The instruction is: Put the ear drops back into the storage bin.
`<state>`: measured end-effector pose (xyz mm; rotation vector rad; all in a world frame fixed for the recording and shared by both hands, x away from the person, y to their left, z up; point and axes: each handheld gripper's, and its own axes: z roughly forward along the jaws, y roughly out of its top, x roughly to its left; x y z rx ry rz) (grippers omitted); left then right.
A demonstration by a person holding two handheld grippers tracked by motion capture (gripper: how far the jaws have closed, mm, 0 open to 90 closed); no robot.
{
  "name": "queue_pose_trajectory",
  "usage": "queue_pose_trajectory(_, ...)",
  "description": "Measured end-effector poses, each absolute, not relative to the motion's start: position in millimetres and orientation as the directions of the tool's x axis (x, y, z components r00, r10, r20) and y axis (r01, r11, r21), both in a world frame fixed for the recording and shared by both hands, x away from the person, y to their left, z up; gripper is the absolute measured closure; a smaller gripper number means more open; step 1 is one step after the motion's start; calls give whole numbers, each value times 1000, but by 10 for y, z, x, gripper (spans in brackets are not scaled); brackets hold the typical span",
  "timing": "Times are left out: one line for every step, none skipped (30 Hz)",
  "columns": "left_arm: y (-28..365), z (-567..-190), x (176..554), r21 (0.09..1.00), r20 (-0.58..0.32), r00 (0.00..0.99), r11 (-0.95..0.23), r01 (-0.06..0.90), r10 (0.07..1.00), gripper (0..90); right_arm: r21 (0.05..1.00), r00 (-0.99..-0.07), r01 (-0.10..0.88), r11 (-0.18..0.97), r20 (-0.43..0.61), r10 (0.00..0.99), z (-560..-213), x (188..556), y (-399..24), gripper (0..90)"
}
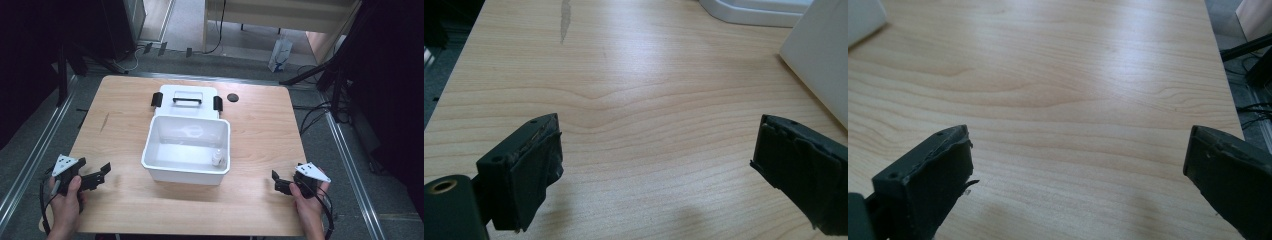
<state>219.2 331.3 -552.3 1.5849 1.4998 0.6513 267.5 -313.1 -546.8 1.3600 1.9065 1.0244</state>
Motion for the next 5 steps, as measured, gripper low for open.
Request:
queue_pose_trajectory(3313, -5523, 2192, 840, -173, 150, 66, 538, 974, 63, 842, -314, 506, 186, -21, 949, -5468, 2675, -3131, 0)
queue_pose_trajectory(3312, -5523, 2192, 840, -172, 150, 66, 539, 974, 63, 836, -316, 512, 197, -30, 948, -5471, 2680, -3113, 0)
queue_pose_trajectory(3312, -5523, 2192, 839, -173, 147, 68, 540, 974, 63, 833, -322, 511, 211, -41, 946, -5472, 2682, -3107, 0)
queue_pose_trajectory(3314, -5524, 2192, 837, -176, 145, 71, 542, 974, 64, 833, -327, 512, 211, -38, 944, -5472, 2683, -3106, 0)
queue_pose_trajectory(3317, -5524, 2192, 837, -176, 144, 71, 543, 974, 64, 834, -326, 513, 204, -30, 945, -5472, 2682, -3111, 0)
